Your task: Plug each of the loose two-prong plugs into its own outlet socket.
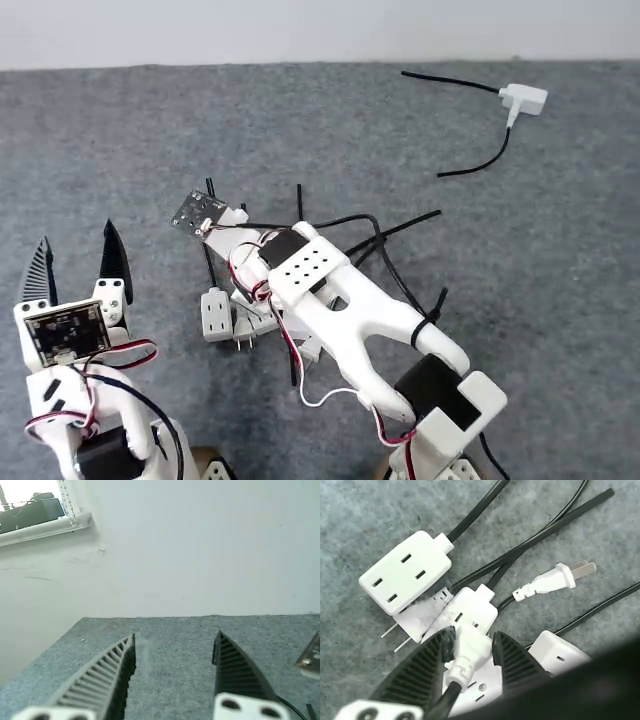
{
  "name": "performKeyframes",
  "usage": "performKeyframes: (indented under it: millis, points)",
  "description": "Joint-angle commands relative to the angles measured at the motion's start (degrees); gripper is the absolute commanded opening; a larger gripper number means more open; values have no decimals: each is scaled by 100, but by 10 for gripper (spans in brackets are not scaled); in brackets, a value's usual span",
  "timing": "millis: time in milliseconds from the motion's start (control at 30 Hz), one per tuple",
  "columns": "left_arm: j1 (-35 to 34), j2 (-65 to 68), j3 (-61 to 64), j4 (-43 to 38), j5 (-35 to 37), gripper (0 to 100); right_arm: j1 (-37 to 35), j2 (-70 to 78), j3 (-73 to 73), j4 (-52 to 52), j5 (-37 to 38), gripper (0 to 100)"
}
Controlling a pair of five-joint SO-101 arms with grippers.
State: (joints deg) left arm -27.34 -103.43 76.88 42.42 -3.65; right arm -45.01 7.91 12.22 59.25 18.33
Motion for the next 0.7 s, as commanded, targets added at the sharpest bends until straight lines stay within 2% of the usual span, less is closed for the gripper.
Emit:
performKeyframes:
  millis: [0,300,667]
  points:
    - [9,-79,-171,-9,-70,239,-48,-31,-9,-57,18,8]
    - [9,-79,-171,-9,-70,239,-418,-84,-26,-101,-422,8]
    - [9,-79,-171,-9,-70,239,-84,-31,9,-268,-413,8]
